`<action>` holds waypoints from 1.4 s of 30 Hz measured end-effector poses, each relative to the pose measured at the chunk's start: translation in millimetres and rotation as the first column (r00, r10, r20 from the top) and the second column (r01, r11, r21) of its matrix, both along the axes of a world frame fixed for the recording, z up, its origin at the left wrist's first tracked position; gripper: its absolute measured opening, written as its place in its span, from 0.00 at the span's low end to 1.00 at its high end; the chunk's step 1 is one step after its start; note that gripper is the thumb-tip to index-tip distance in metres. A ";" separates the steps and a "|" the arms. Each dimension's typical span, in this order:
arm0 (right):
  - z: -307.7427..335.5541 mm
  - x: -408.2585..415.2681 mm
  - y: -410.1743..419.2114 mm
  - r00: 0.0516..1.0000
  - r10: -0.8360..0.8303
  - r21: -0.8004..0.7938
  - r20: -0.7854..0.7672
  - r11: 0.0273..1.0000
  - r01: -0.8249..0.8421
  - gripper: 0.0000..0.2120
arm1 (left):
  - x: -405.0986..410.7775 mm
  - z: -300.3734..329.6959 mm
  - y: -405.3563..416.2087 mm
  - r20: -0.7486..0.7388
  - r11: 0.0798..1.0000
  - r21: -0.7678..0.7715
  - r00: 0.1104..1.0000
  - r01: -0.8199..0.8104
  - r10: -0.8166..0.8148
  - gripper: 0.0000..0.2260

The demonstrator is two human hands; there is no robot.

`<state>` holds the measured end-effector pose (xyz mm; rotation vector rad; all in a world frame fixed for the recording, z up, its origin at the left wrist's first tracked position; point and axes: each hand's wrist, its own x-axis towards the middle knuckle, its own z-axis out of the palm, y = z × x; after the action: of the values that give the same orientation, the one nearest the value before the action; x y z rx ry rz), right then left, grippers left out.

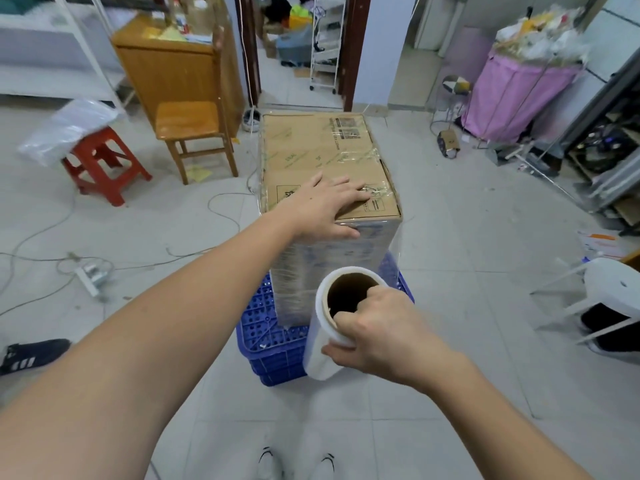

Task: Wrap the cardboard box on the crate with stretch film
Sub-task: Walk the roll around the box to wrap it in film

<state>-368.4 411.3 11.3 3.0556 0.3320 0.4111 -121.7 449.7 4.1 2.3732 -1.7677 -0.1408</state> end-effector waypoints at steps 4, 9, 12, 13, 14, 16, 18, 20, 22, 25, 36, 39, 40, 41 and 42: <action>-8.1 20.6 11.9 0.990 0.107 -0.002 -0.089 0.994 -0.107 0.21 | -0.3 0.2 0.2 0.005 1.000 -0.010 1.000 -0.007 0.007 0.36; -18.8 31.9 25.8 0.978 0.142 -0.025 -0.154 0.989 -0.147 0.17 | 1.7 -1.0 0.9 0.010 1.000 -0.024 1.000 0.003 -0.002 0.37; -13.3 30.4 28.2 0.984 0.068 -0.043 -0.162 0.996 -0.076 0.22 | 1.7 -1.9 0.2 0.010 0.998 -0.054 1.000 0.014 -0.013 0.37; -12.8 28.9 31.0 0.985 0.039 -0.048 -0.169 0.998 -0.048 0.22 | 2.9 -3.1 -0.5 0.005 0.998 -0.063 1.000 0.013 -0.012 0.38; -12.0 26.9 35.6 0.985 0.002 -0.054 -0.175 0.998 -0.012 0.21 | 4.1 -3.5 -0.4 0.005 0.998 -0.068 1.000 0.012 -0.011 0.39; -13.3 23.3 48.0 0.979 -0.106 -0.066 -0.175 0.993 0.096 0.18 | 5.1 -2.4 2.5 0.026 0.996 -0.085 0.999 0.022 -0.020 0.38; -16.0 20.5 63.0 0.953 -0.241 -0.078 -0.185 0.970 0.230 0.18 | 4.1 -0.2 9.0 0.027 0.983 -0.178 0.999 0.042 -0.038 0.29; -21.9 19.4 76.2 0.921 -0.350 -0.104 -0.173 0.936 0.336 0.21 | 5.8 4.7 18.5 -0.025 0.952 -0.300 0.997 0.059 -0.070 0.18; -25.5 21.9 86.2 0.880 -0.449 -0.126 -0.154 0.892 0.434 0.22 | 14.9 10.9 30.6 -0.073 0.954 -0.272 0.985 0.128 -0.153 0.15; -27.5 30.1 95.4 0.805 -0.587 -0.091 -0.081 0.809 0.581 0.16 | 40.6 15.2 53.1 -0.044 0.943 -0.067 0.944 0.325 -0.328 0.22; -11.0 51.6 120.2 0.403 -0.881 -0.090 -0.247 0.435 0.896 0.22 | 69.8 -26.8 88.7 0.324 0.929 -0.111 0.897 0.353 -0.302 0.31; -9.8 51.2 122.6 0.313 -0.907 -0.004 -0.283 0.328 0.945 0.12 | 71.0 -27.0 88.1 0.336 0.928 -0.124 0.895 0.351 -0.294 0.31; -12.3 51.5 121.5 0.298 -0.919 -0.002 -0.258 0.309 0.951 0.11 | 71.2 -27.8 88.5 0.339 0.928 -0.127 0.894 0.351 -0.292 0.31; -14.2 52.0 118.9 0.274 -0.936 -0.008 -0.223 0.282 0.959 0.12 | 71.0 -28.7 88.3 0.346 0.928 -0.128 0.893 0.350 -0.289 0.31; -14.5 52.7 115.4 0.236 -0.953 -0.025 -0.188 0.245 0.969 0.16 | 70.5 -28.6 87.9 0.349 0.928 -0.125 0.892 0.350 -0.289 0.31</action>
<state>-315.7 526.7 -3.1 2.6046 -1.6049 0.0490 -51.1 537.7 -24.5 2.0456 -2.2043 0.3813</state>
